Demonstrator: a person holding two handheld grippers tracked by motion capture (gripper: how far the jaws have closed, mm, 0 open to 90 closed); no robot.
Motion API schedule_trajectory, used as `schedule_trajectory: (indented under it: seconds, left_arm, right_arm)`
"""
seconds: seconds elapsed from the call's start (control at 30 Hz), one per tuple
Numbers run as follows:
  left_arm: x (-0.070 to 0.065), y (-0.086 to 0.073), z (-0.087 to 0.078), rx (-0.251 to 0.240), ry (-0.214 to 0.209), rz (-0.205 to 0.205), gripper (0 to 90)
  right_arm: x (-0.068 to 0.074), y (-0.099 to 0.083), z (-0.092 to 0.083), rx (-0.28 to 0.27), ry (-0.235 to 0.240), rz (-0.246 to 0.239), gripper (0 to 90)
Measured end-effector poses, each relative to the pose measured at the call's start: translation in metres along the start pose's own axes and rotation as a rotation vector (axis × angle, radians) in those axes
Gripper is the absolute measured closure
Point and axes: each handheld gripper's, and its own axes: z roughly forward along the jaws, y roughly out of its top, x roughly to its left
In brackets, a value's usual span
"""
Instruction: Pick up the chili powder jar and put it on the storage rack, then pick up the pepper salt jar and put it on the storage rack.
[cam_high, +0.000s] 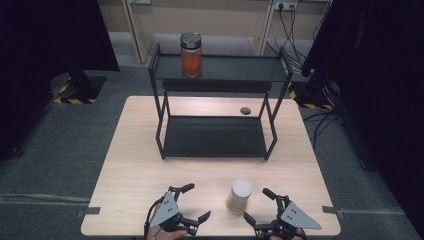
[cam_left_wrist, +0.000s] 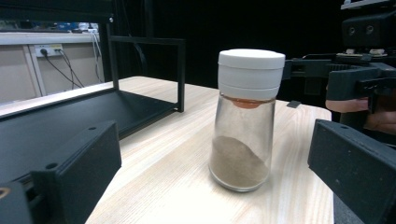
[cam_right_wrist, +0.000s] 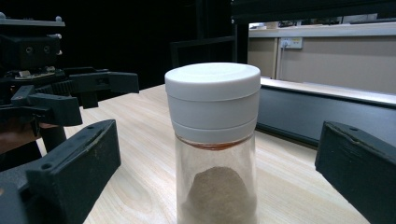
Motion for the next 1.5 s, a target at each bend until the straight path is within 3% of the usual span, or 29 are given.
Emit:
schedule_trajectory:
  seconds: [0.6, 1.13, 1.5]
  left_arm:
    - [0.002, -0.002, -0.004, 0.005, 0.009, -0.027, 2.1]
    - [0.001, -0.003, -0.005, 0.007, 0.026, -0.024, 2.1]
    - [0.000, -0.003, -0.005, 0.005, 0.025, -0.029, 2.2]
  right_arm:
    - [0.001, 0.003, 0.004, 0.002, -0.008, -0.022, 0.3]
    - [0.000, 0.012, 0.026, 0.058, -0.005, -0.044, 0.8]
    - [-0.002, 0.016, 0.041, 0.091, -0.001, -0.056, 14.1]
